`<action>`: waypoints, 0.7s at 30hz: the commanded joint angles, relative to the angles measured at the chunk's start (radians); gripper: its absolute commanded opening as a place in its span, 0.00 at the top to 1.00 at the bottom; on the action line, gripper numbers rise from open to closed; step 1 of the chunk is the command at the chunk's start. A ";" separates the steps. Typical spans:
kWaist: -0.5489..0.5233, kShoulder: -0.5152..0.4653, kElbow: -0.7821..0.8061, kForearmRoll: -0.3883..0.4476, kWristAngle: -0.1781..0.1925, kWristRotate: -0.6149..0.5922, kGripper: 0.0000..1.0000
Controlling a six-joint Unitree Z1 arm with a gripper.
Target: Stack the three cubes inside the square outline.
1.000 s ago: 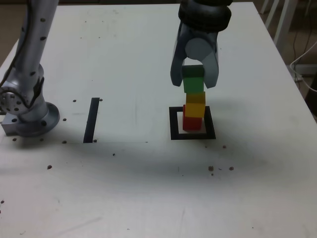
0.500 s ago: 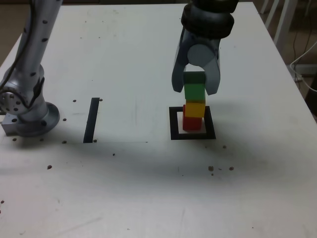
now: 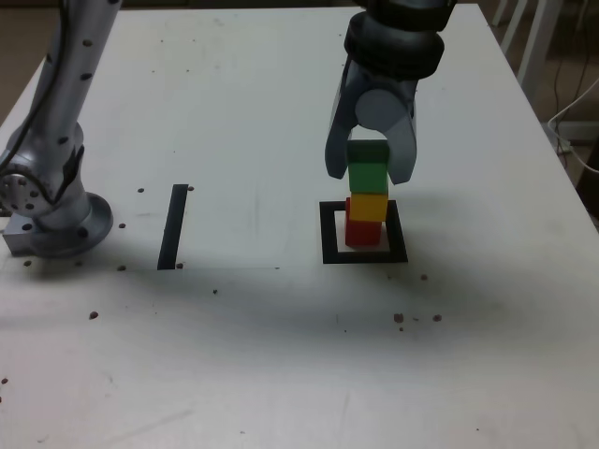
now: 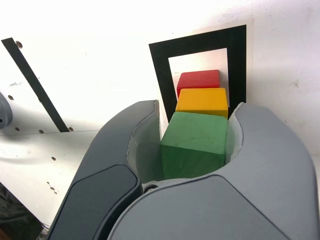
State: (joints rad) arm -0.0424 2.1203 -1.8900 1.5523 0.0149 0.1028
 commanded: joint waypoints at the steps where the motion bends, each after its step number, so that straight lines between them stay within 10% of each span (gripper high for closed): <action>1: -0.002 0.007 0.008 0.009 -0.006 0.001 0.13; 21: -0.002 -0.065 0.042 0.005 0.047 -0.024 0.01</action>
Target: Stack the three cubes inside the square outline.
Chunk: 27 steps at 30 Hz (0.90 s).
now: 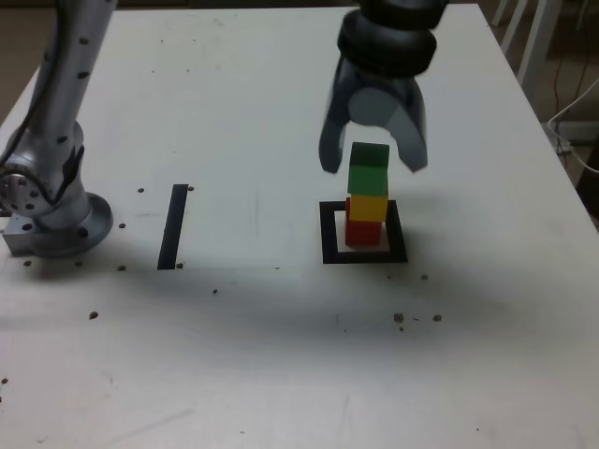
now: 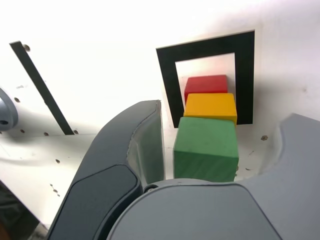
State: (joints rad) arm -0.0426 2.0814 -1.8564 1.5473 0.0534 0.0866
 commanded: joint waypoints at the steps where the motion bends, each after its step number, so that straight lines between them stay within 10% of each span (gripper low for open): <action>1: -0.002 -0.042 0.018 0.010 0.017 -0.015 0.01; 12: 0.004 -0.230 0.218 -0.011 0.069 -0.070 0.01; 27: 0.005 -0.453 0.658 -0.180 0.032 -0.114 0.01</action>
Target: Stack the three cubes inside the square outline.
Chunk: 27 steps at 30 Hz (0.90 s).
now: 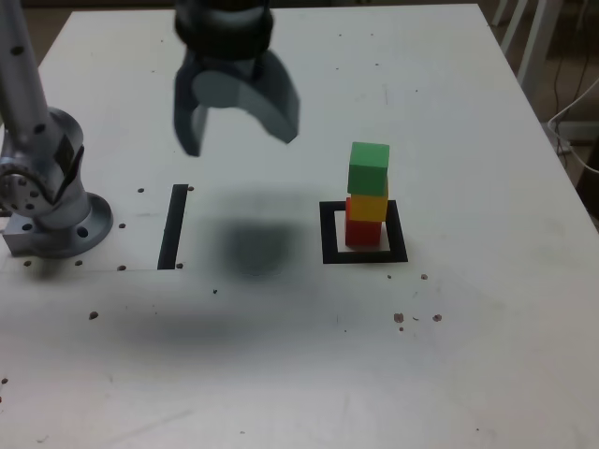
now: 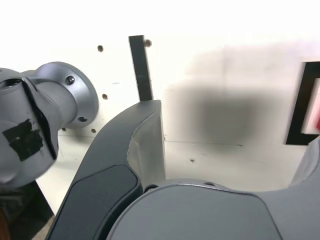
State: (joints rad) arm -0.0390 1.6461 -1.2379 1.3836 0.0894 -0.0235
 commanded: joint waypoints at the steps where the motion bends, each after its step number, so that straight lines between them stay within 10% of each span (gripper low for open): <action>1: 0.001 -0.028 0.066 -0.030 -0.007 -0.006 0.01; 27: 0.001 -0.124 0.472 -0.270 -0.074 -0.015 0.01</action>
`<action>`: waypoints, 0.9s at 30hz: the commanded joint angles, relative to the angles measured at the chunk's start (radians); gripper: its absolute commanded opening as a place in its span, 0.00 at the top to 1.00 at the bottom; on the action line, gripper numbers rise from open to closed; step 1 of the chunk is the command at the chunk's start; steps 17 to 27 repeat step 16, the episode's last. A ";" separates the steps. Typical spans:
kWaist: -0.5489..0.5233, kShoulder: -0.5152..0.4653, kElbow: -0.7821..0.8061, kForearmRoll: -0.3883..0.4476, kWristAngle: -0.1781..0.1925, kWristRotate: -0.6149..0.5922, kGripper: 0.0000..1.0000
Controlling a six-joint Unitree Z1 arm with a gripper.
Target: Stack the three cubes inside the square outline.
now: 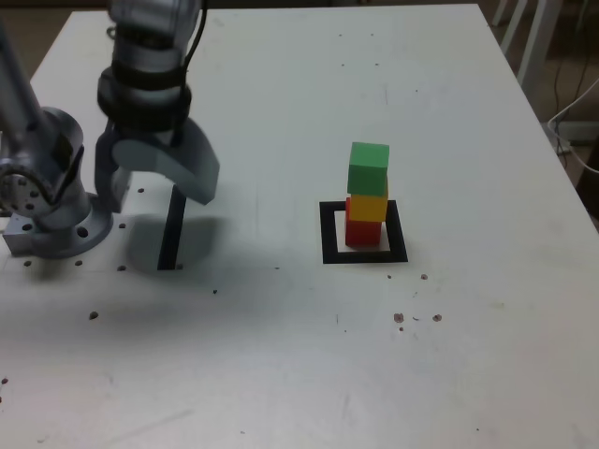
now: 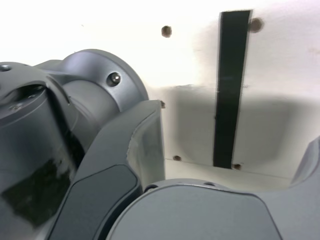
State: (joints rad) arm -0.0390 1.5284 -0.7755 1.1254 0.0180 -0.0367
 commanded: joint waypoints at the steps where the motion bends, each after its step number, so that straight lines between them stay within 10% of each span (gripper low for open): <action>1: 0.001 -0.008 0.019 -0.021 -0.004 -0.002 0.01; 27: 0.001 -0.012 0.050 -0.062 -0.012 -0.002 0.01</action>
